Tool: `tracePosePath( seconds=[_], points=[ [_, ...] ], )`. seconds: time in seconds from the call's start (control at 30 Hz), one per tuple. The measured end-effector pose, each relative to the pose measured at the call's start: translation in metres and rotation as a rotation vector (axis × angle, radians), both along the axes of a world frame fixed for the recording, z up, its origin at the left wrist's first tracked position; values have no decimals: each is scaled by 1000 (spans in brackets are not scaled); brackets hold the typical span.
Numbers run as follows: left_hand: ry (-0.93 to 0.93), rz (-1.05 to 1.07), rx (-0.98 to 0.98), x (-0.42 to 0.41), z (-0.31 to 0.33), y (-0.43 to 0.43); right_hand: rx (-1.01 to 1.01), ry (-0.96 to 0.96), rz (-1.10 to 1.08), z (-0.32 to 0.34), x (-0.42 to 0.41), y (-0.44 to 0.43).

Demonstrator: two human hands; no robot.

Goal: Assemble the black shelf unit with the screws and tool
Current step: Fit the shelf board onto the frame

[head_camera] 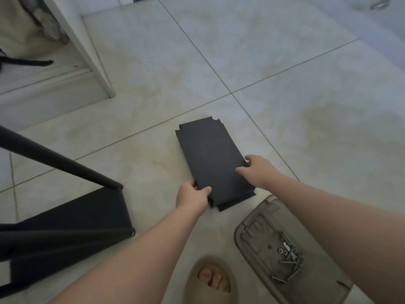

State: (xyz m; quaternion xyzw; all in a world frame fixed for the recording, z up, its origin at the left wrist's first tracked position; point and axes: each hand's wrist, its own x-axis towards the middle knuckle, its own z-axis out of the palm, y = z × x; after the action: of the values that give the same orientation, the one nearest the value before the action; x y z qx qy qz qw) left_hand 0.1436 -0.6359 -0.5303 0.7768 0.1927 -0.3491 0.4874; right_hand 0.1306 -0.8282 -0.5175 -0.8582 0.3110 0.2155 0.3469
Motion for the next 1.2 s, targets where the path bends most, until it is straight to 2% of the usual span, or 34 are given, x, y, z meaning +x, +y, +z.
tracePosePath(
  seconds=[0.1, 0.23, 0.5, 0.7, 0.87, 1.0, 1.2],
  points=[
    [-18, 32, -74, 10, 31, 7, 64, -87, -123, 26, -2, 3],
    [-136, -36, -105, 14, 86, 21, 130, -208, -205, 70, -14, 6],
    [-365, -167, -281, -11, 233, 49, 307, -467, -370, 215, -61, 19],
    [-539, -280, -334, -68, 345, 82, 322, -666, -346, 341, -123, 38],
    [-726, -321, -341, -117, 412, 124, 311, -808, -275, 423, -170, 70],
    [-846, -272, -347, -142, 457, 169, 365, -882, -195, 473, -193, 107],
    [-977, -121, -379, -161, 509, 258, 552, -930, -57, 524, -206, 187]
  ],
)
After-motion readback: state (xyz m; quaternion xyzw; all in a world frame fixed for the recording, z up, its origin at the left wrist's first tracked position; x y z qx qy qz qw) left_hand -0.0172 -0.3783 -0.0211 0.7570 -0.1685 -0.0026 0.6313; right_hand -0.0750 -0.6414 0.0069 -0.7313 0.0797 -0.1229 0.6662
